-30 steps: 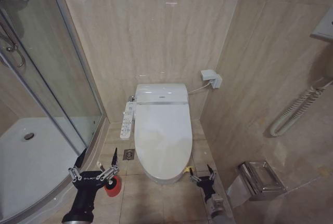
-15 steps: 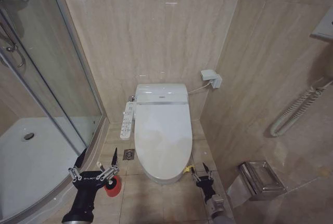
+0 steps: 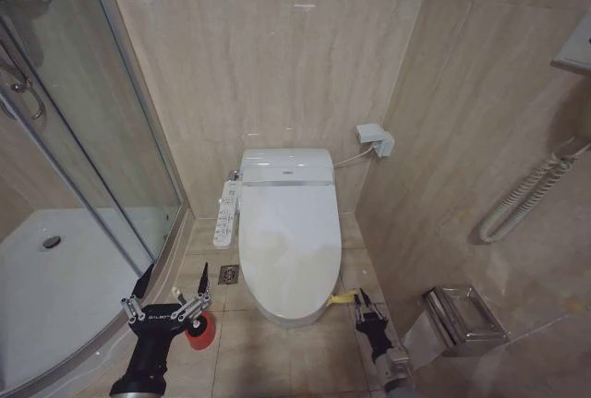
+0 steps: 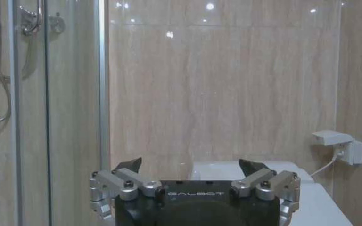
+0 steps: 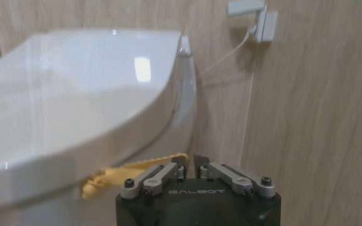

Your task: Open the toilet lid, clean the toilet bowl with a toilet brush, close the toilet lid, and flush.

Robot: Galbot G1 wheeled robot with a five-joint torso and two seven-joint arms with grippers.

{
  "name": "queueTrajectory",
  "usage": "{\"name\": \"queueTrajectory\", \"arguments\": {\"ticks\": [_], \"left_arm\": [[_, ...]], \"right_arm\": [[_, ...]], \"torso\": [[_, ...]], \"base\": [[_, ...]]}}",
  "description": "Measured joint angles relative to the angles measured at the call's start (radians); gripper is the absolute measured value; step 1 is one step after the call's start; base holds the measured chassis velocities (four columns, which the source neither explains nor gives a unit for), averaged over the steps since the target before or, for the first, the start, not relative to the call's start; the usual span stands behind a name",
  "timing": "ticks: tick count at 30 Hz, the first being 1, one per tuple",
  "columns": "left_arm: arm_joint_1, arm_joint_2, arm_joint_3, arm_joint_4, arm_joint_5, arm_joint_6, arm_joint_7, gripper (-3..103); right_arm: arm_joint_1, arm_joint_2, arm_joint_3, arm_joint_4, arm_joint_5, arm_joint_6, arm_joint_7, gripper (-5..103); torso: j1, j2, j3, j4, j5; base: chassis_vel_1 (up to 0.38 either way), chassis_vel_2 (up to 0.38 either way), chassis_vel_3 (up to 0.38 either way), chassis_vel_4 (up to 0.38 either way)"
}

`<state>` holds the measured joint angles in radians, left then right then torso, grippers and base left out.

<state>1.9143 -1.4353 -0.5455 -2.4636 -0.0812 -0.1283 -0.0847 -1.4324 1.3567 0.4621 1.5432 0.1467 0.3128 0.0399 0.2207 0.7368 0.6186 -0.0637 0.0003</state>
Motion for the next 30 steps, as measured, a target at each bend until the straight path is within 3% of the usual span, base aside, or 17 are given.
{"name": "queueTrajectory", "arguments": {"ticks": [3, 4, 10, 14, 15, 18, 19, 22, 26, 30], "left_arm": [[0.000, 0.000, 0.000, 0.000, 0.000, 0.000, 0.000, 100], [0.000, 0.000, 0.000, 0.000, 0.000, 0.000, 0.000, 100], [0.000, 0.000, 0.000, 0.000, 0.000, 0.000, 0.000, 100], [0.000, 0.000, 0.000, 0.000, 0.000, 0.000, 0.000, 100], [0.000, 0.000, 0.000, 0.000, 0.000, 0.000, 0.000, 100], [0.000, 0.000, 0.000, 0.000, 0.000, 0.000, 0.000, 100], [0.000, 0.000, 0.000, 0.000, 0.000, 0.000, 0.000, 100], [0.000, 0.000, 0.000, 0.000, 0.000, 0.000, 0.000, 100], [0.000, 0.000, 0.000, 0.000, 0.000, 0.000, 0.000, 100], [0.000, 0.000, 0.000, 0.000, 0.000, 0.000, 0.000, 100]], "right_arm": [[-0.049, -0.043, 0.037, 0.111, 0.007, -0.005, -0.002, 22], [-0.058, -0.053, 0.046, 0.136, 0.005, -0.005, -0.004, 1], [-0.118, -0.114, 0.115, 0.371, 0.104, -0.027, -0.006, 1], [-0.124, -0.128, 0.152, 0.629, 0.253, -0.161, 0.032, 0], [-0.124, -0.128, 0.152, 0.629, 0.253, -0.161, 0.032, 0], [-0.049, -0.122, 0.138, 0.810, 0.360, -0.297, 0.114, 0], [-0.049, -0.122, 0.138, 0.810, 0.360, -0.297, 0.114, 0], [0.058, -0.123, 0.110, 0.892, 0.435, -0.407, 0.201, 0], [0.159, -0.147, 0.106, 0.905, 0.493, -0.462, 0.239, 0], [0.201, -0.174, 0.107, 0.876, 0.524, -0.463, 0.253, 0]], "torso": [[0.000, 0.000, 0.000, 0.0008, 0.0005], [0.000, 0.000, 0.000, 0.0008, 0.0006], [0.000, 0.000, 0.000, -0.0003, -0.0007], [0.000, 0.000, 0.000, -0.0005, -0.0007], [0.000, 0.000, 0.000, -0.0005, -0.0007], [0.000, 0.000, 0.000, -0.0001, -0.0007], [0.000, 0.000, 0.000, -0.0001, -0.0007], [0.000, 0.000, 0.000, 0.0005, -0.0004], [0.000, 0.000, 0.000, 0.0003, -0.0003], [0.000, 0.000, 0.000, -0.0003, -0.0004]], "base": [[0.000, 0.000, 0.000, 0.000], [0.000, 0.000, 0.000, 0.000], [0.000, 0.000, 0.000, 0.000], [0.000, 0.000, 0.000, 0.000], [0.000, 0.000, 0.000, 0.000], [0.000, 0.000, 0.000, 0.000], [0.000, 0.000, 0.000, 0.000], [0.000, 0.000, 0.000, 0.000], [0.000, 0.000, 0.000, 0.000], [0.000, 0.000, 0.000, 0.000]]}}
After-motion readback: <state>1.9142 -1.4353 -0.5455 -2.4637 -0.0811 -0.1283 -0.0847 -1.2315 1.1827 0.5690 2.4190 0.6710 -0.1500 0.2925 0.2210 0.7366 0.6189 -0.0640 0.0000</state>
